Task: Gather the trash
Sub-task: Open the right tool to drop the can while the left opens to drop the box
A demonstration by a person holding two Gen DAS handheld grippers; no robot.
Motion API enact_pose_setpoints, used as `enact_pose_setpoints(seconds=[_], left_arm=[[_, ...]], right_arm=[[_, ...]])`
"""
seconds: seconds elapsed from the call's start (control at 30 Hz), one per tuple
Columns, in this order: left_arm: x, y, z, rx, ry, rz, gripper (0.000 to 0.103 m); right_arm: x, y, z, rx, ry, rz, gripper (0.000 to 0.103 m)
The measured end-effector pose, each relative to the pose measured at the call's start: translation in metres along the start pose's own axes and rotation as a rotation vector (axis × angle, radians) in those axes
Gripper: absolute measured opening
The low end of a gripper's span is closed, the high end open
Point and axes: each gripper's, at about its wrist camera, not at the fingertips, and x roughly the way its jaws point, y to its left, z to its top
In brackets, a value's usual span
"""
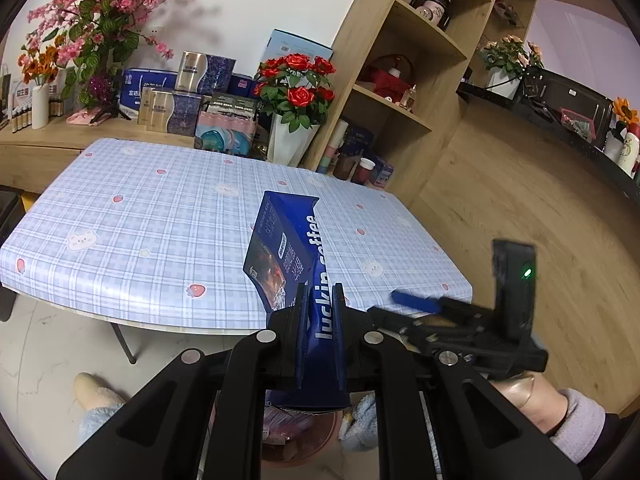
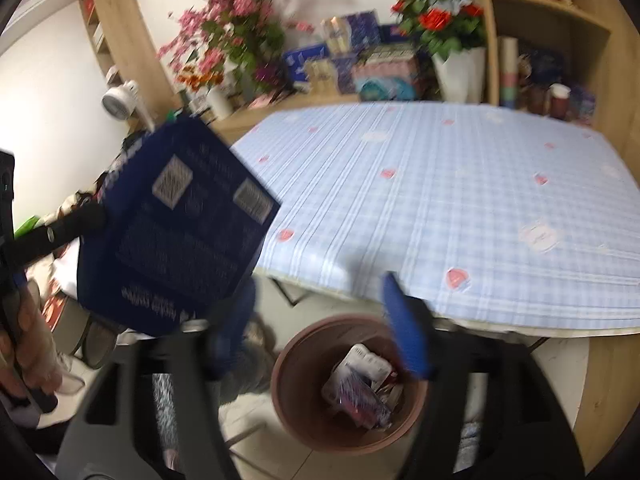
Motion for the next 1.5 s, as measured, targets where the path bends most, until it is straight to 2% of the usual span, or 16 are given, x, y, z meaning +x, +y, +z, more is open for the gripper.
enact_pose_setpoints(seconds=[0.13, 0.2, 0.53, 0.7, 0.93, 1.17, 1.3, 1.33, 1.37, 1.43, 1.5], left_arm=[[0.007, -0.001, -0.005, 0.004, 0.023, -0.003, 0.012], [0.010, -0.002, -0.007, 0.004, 0.033, -0.005, 0.012], [0.024, -0.016, -0.016, 0.042, 0.086, -0.037, 0.012], [0.041, -0.023, -0.027, 0.073, 0.142, -0.062, 0.012], [0.074, -0.025, -0.038, 0.076, 0.223, -0.071, 0.012], [0.108, -0.023, -0.050, 0.061, 0.299, -0.097, 0.012], [0.122, -0.015, -0.060, 0.058, 0.304, -0.082, 0.013], [0.125, -0.013, -0.062, 0.058, 0.302, -0.070, 0.019], [0.127, -0.010, -0.063, 0.057, 0.305, -0.048, 0.030], [0.125, -0.005, -0.060, 0.049, 0.289, -0.023, 0.041], [0.119, 0.001, -0.054, 0.042, 0.261, 0.011, 0.047]], right_arm=[[-0.018, 0.000, 0.010, 0.007, -0.059, -0.046, 0.095], [-0.025, 0.000, 0.014, -0.001, -0.083, -0.068, 0.097], [-0.054, -0.016, 0.022, 0.033, -0.152, -0.109, 0.097], [-0.056, -0.027, 0.018, 0.056, -0.148, -0.132, 0.097], [-0.045, -0.045, 0.008, 0.062, -0.100, -0.208, 0.097], [-0.044, -0.066, 0.003, 0.103, -0.090, -0.239, 0.097], [-0.041, -0.074, 0.000, 0.118, -0.077, -0.251, 0.097], [-0.040, -0.074, 0.000, 0.120, -0.074, -0.251, 0.097], [-0.038, -0.074, -0.001, 0.119, -0.069, -0.252, 0.097], [-0.037, -0.074, -0.002, 0.114, -0.065, -0.257, 0.097], [-0.036, -0.072, -0.002, 0.102, -0.060, -0.266, 0.097]])
